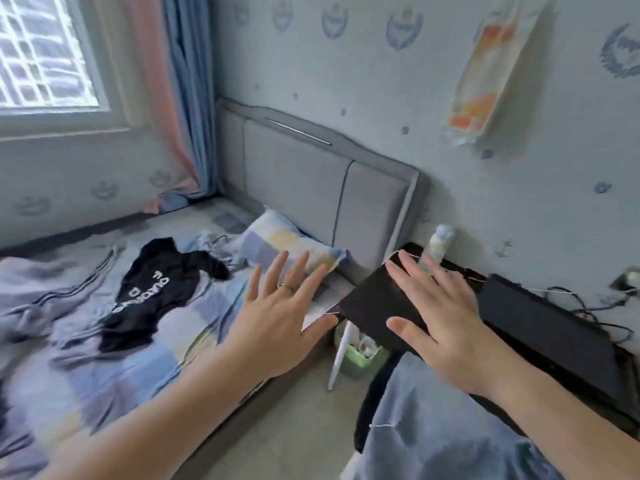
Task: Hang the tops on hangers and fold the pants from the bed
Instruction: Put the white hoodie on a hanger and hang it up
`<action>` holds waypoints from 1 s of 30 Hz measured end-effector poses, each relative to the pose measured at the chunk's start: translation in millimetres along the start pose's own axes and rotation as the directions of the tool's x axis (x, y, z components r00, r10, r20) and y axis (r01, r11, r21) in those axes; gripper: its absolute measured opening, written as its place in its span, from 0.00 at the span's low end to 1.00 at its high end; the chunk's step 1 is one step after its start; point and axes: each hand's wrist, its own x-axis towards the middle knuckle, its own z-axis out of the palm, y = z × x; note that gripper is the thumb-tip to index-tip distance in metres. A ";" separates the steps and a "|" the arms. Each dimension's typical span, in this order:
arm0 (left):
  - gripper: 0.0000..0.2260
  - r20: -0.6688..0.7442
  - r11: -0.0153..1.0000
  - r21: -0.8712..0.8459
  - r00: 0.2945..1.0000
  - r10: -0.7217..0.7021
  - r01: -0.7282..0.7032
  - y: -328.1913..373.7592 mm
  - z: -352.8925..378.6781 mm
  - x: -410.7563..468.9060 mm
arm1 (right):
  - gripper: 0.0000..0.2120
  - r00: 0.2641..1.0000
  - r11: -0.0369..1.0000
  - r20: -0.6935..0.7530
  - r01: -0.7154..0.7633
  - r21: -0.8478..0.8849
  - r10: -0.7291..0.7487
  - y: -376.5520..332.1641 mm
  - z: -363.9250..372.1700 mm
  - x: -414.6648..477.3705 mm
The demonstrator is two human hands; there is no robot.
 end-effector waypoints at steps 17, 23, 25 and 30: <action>0.36 0.207 0.611 0.001 0.598 -0.774 0.792 -293.0 41.7 -149.2 | 0.27 0.788 0.890 0.438 0.295 0.346 -0.432 -214.0 233.9 240.4; 0.32 0.228 0.445 -0.016 0.437 -0.870 0.895 -383.9 52.1 -149.3 | 0.29 0.706 0.843 0.474 0.357 0.403 -0.526 -279.9 281.8 333.0; 0.32 0.228 0.392 -0.028 0.387 -0.893 0.920 -412.2 56.1 -148.6 | 0.28 0.680 0.826 0.482 0.363 0.432 -0.552 -300.9 297.9 361.6; 0.30 0.202 0.284 -0.048 0.288 -0.936 0.958 -484.7 64.1 -159.5 | 0.28 0.639 0.792 0.478 0.402 0.460 -0.603 -355.4 340.3 417.3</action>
